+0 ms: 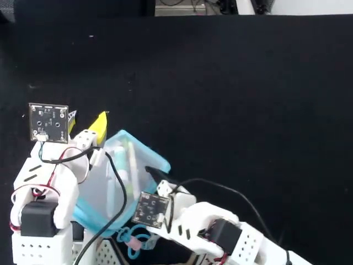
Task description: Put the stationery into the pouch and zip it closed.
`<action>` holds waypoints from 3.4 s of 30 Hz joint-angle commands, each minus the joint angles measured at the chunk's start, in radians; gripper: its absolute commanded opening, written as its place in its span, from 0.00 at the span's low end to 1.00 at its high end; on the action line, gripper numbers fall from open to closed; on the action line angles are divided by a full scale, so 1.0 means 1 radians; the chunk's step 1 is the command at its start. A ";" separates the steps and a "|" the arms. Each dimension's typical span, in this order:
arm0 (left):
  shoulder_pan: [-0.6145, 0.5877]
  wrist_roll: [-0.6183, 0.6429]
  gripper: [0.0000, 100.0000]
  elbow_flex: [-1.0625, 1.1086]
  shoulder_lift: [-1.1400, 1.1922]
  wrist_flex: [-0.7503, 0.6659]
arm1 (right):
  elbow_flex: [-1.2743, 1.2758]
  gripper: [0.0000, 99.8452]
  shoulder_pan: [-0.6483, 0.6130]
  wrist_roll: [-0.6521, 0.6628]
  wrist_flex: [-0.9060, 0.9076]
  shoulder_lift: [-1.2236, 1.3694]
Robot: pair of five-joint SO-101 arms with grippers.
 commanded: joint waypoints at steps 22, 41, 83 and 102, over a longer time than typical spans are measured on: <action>0.007 0.000 0.21 -0.315 -0.009 0.038 | -0.156 0.01 0.489 -0.175 -0.163 -0.133; 0.016 0.026 0.21 0.122 -0.009 -0.087 | -0.483 0.01 0.331 -0.190 -0.163 0.403; 0.351 0.117 0.21 0.252 -0.009 -0.176 | -0.430 0.20 0.470 -0.104 0.334 -0.130; 0.110 0.118 0.21 0.392 -0.009 -0.232 | -0.704 0.17 0.884 -0.341 -0.092 0.710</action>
